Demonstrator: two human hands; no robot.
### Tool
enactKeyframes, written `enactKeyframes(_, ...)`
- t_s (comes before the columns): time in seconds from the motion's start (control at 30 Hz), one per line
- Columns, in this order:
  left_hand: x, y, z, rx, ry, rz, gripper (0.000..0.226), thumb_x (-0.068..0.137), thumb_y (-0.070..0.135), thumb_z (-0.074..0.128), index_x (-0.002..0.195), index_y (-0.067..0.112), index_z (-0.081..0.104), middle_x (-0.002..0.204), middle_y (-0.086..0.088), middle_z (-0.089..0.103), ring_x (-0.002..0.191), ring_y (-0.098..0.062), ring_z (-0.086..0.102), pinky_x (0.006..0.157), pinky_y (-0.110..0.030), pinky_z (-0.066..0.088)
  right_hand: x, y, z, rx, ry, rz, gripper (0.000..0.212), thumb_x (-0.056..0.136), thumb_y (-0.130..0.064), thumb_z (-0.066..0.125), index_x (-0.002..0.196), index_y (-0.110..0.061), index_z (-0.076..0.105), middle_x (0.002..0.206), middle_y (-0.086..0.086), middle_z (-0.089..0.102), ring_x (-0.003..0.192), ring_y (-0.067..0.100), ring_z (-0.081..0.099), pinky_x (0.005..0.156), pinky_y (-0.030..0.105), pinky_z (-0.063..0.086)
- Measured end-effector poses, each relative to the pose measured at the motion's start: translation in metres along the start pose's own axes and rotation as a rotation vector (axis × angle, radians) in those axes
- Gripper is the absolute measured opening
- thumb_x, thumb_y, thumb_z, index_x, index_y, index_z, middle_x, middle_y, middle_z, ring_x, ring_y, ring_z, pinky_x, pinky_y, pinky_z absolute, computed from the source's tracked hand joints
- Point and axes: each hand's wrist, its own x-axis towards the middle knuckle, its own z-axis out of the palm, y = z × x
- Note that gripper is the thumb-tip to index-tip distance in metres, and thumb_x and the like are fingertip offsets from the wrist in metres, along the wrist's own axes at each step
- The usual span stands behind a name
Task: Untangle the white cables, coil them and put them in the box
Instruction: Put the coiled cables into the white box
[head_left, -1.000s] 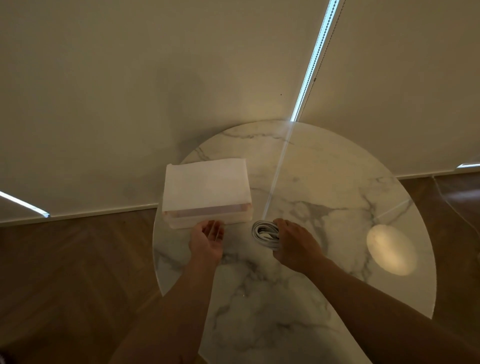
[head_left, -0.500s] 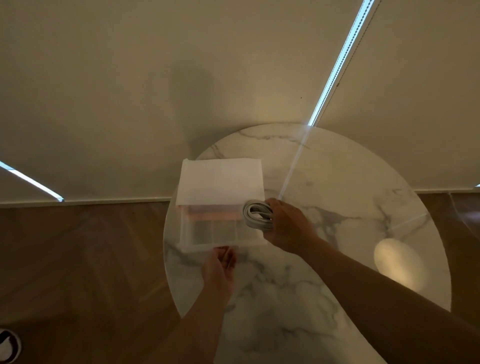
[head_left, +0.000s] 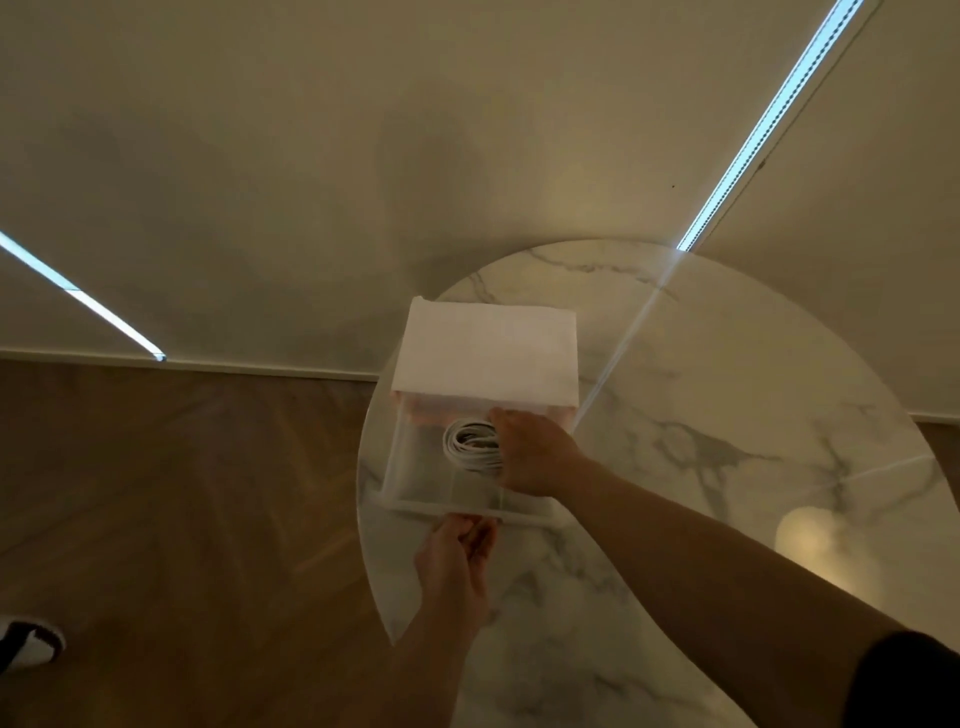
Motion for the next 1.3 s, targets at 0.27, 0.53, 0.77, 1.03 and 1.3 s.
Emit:
enactKeyframes(0.27, -0.006, 0.004, 0.000, 0.022, -0.014, 0.020, 0.020, 0.091, -0.009, 0.043, 0.090, -0.007, 0.063, 0.083, -0.019, 0.067, 0.082, -0.030, 0.065, 0.074, -0.036, 0.055, 0.002, 0.008, 0.006, -0.075, -0.019, -0.033, 0.074, 0.078, -0.054, 0.068, 0.133, -0.016, 0.036, 0.127, 0.008, 0.055, 0.113, 0.029, 0.055, 0.091, 0.042, 0.049)
enactKeyframes(0.53, -0.008, 0.006, -0.001, 0.014, -0.034, 0.018, 0.021, 0.090, -0.008, 0.045, 0.095, -0.007, 0.065, 0.083, -0.018, 0.070, 0.082, -0.029, 0.067, 0.070, -0.034, 0.057, -0.006, 0.009, 0.012, -0.106, 0.021, -0.087, 0.083, 0.078, -0.082, 0.035, 0.130, -0.017, 0.034, 0.127, 0.007, 0.050, 0.110, 0.027, 0.050, 0.092, 0.041, 0.045)
enactKeyframes(0.77, -0.009, 0.006, -0.001, 0.008, -0.045, 0.003, 0.019, 0.091, -0.006, 0.048, 0.102, -0.009, 0.063, 0.089, -0.020, 0.069, 0.085, -0.030, 0.068, 0.070, -0.034, 0.058, -0.011, 0.011, 0.013, -0.265, 0.106, -0.172, 0.070, 0.090, -0.068, 0.026, 0.128, -0.011, 0.043, 0.125, 0.007, 0.051, 0.110, 0.026, 0.045, 0.097, 0.040, 0.039)
enactKeyframes(1.03, -0.010, 0.006, 0.000, 0.017, -0.034, 0.001, 0.019, 0.091, -0.007, 0.045, 0.097, -0.008, 0.063, 0.085, -0.020, 0.067, 0.083, -0.031, 0.066, 0.076, -0.037, 0.058, -0.018, 0.004, 0.013, -0.281, 0.192, -0.146, 0.068, 0.092, -0.065, 0.029, 0.128, -0.010, 0.047, 0.121, 0.008, 0.047, 0.106, 0.028, 0.046, 0.093, 0.042, 0.041)
enactKeyframes(1.3, -0.008, 0.005, 0.001, 0.009, -0.023, 0.010, 0.018, 0.091, -0.006, 0.045, 0.097, -0.008, 0.062, 0.087, -0.022, 0.066, 0.083, -0.031, 0.066, 0.069, -0.034, 0.060, -0.025, -0.004, 0.020, -0.165, 0.149, -0.116, 0.071, 0.093, -0.057, 0.031, 0.143, -0.007, 0.036, 0.137, 0.009, 0.047, 0.123, 0.028, 0.047, 0.109, 0.039, 0.036)
